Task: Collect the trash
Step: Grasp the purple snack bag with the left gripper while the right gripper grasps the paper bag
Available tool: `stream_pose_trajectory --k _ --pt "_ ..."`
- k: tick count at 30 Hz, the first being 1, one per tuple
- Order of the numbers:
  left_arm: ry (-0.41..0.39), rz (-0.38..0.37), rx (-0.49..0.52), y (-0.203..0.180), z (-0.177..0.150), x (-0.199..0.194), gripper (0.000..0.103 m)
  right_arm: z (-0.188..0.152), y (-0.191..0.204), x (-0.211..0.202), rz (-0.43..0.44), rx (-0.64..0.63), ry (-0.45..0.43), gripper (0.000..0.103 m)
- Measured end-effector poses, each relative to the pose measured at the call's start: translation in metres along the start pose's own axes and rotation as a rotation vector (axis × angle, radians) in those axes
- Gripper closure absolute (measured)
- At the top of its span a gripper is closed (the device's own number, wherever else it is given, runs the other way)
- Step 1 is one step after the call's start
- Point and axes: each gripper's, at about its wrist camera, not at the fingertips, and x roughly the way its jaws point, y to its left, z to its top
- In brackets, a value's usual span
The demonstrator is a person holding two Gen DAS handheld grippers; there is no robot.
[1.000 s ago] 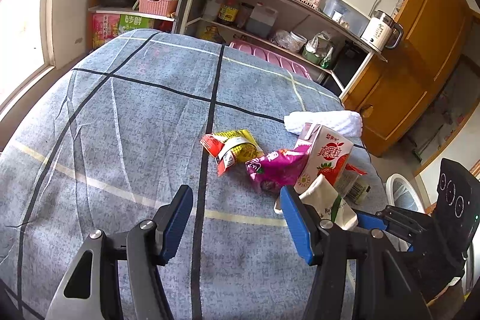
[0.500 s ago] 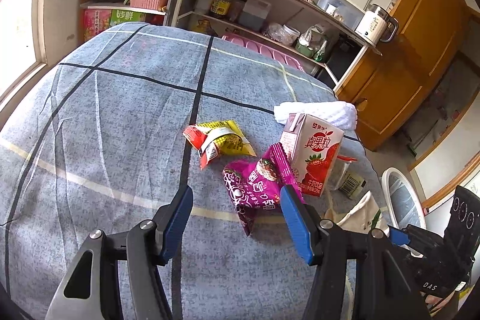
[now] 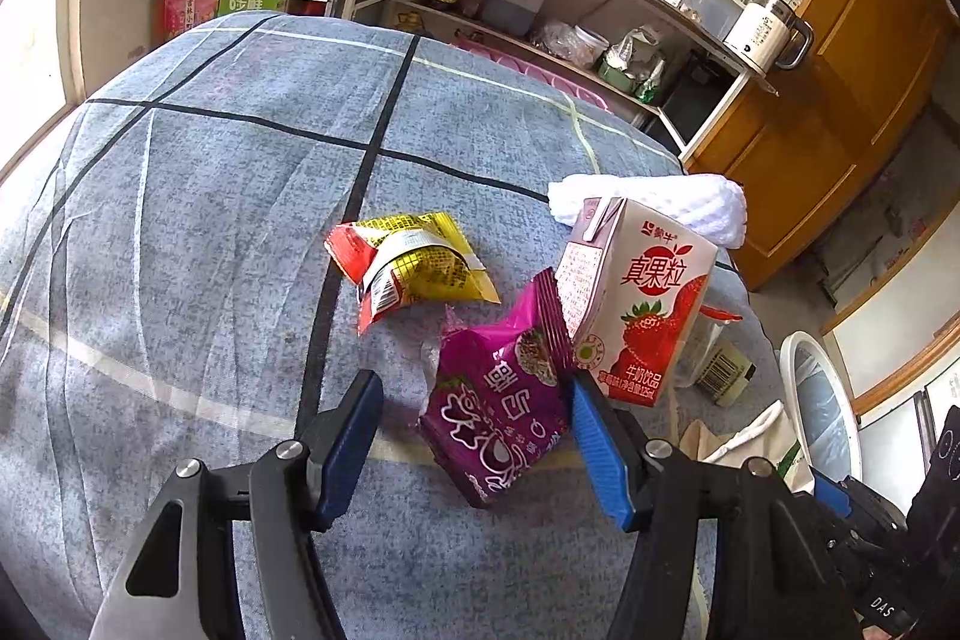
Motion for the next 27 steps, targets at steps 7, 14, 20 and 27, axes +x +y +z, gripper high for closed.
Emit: stream_pose_trajectory --k 7,14,20,27 --pt "-0.018 0.016 -0.004 0.004 -0.002 -0.006 0.059 -0.002 0.002 -0.002 -0.011 -0.017 -0.004 0.072" --pt "-0.064 0.027 0.019 -0.001 -0.005 -0.025 0.062 -0.004 0.005 -0.008 -0.005 -0.022 -0.022 0.073" --pt "-0.102 0.022 0.037 -0.007 -0.009 -0.045 0.062 -0.004 0.005 -0.019 0.006 -0.005 -0.052 0.074" --pt "-0.125 -0.007 0.091 -0.029 -0.015 -0.064 0.062 -0.007 0.005 -0.026 -0.006 -0.001 -0.064 0.085"
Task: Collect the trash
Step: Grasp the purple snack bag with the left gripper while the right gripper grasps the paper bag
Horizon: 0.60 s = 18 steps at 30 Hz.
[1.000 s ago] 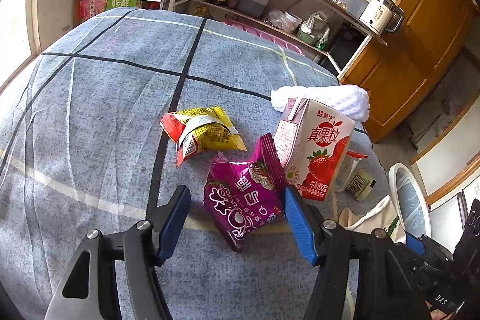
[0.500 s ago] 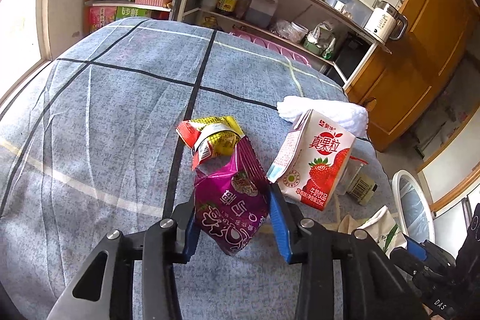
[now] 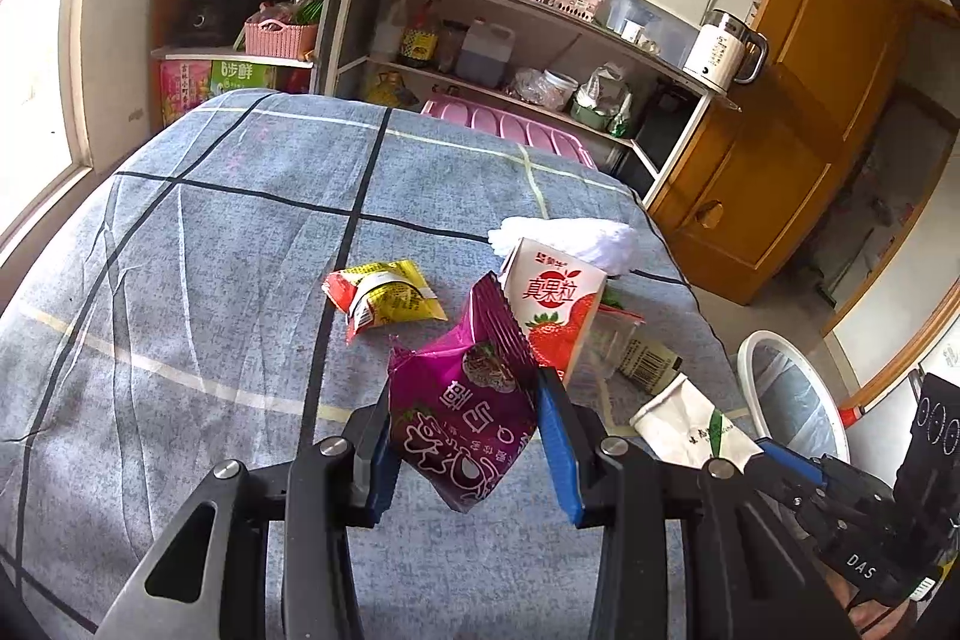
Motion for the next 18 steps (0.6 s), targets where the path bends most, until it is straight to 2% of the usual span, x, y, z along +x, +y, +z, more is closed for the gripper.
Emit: stream_pose_trajectory --k 9,18 --pt "-0.004 -0.041 0.027 -0.023 -0.005 -0.007 0.062 -0.009 -0.008 -0.016 -0.008 0.017 -0.019 0.086" --pt "-0.001 -0.088 0.094 -0.061 -0.006 -0.011 0.062 -0.008 -0.021 -0.050 -0.036 0.053 -0.101 0.086"
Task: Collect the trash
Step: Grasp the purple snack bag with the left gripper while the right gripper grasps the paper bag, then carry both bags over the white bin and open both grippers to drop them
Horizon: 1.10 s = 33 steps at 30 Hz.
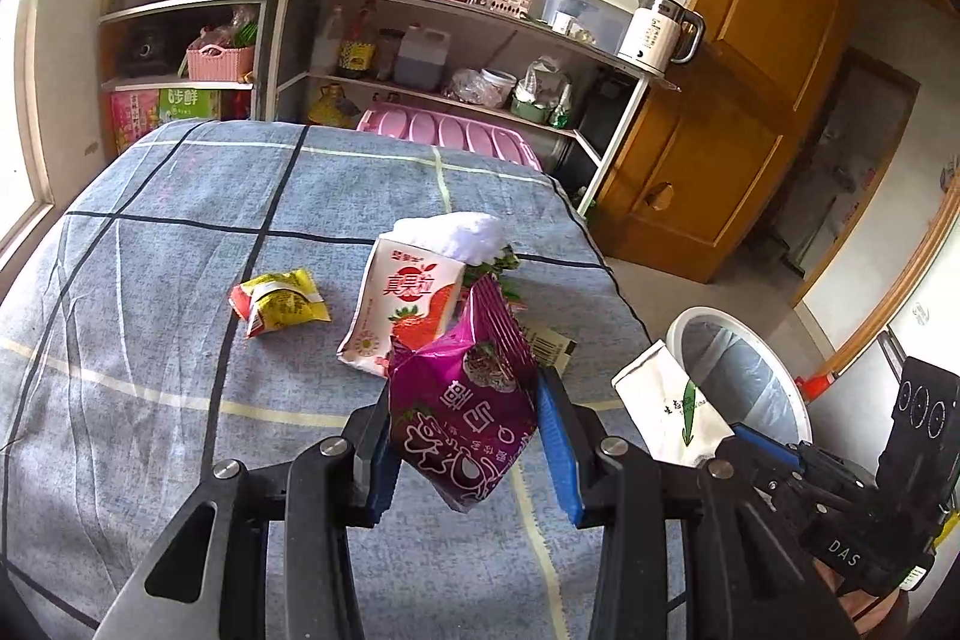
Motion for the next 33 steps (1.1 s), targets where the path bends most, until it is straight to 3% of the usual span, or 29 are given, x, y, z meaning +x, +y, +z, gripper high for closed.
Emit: stream_pose_trajectory --k 12,21,33 --pt "0.072 -0.147 0.149 -0.098 0.004 0.042 0.061 0.001 -0.061 -0.061 -0.151 0.093 -0.103 0.086" --pt "0.159 -0.268 0.248 -0.179 -0.002 0.083 0.061 -0.006 -0.105 -0.089 -0.254 0.152 -0.114 0.086" --pt "0.264 -0.297 0.322 -0.238 -0.023 0.133 0.061 -0.017 -0.139 -0.086 -0.343 0.192 -0.067 0.086"
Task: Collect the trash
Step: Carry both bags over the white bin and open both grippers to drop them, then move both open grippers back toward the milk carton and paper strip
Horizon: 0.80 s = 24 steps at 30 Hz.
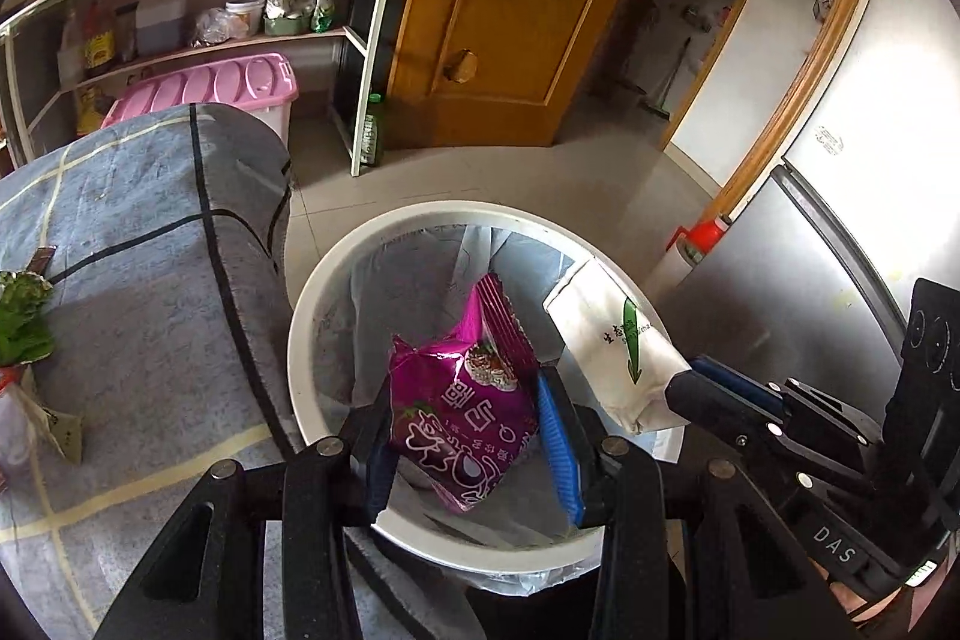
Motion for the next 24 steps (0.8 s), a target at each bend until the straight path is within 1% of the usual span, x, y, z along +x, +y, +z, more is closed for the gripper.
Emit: stream_pose_trajectory --k 1,3,5,8,9,12,15,20,24 --pt "0.005 0.000 0.003 0.000 0.000 0.003 0.061 0.000 -0.002 0.002 -0.001 0.005 0.004 0.086" --pt "0.018 0.009 -0.002 0.000 -0.001 0.009 0.056 -0.001 -0.008 0.002 0.010 0.016 0.011 0.086" --pt "0.022 0.010 -0.010 0.002 -0.001 0.011 0.054 -0.001 -0.011 0.006 0.002 0.032 0.028 0.085" --pt "0.023 0.003 -0.021 0.006 -0.002 0.012 0.045 0.000 -0.014 0.010 0.007 0.044 0.038 0.085" --pt "0.021 0.005 -0.023 0.007 -0.002 0.011 0.044 0.000 -0.014 0.010 0.009 0.046 0.041 0.085" --pt "0.014 0.009 -0.029 0.010 -0.001 0.008 0.044 0.000 -0.013 0.011 -0.002 0.045 0.039 0.083" --pt "0.001 0.014 -0.038 0.014 -0.003 0.000 0.044 0.000 -0.010 0.010 0.006 0.047 0.037 0.072" --pt "-0.038 0.038 -0.046 0.025 -0.008 -0.022 0.044 0.001 0.000 0.005 0.027 0.053 0.017 0.071" --pt "-0.080 0.073 -0.081 0.042 -0.015 -0.045 0.044 0.001 0.019 0.007 0.042 0.025 0.008 0.068"
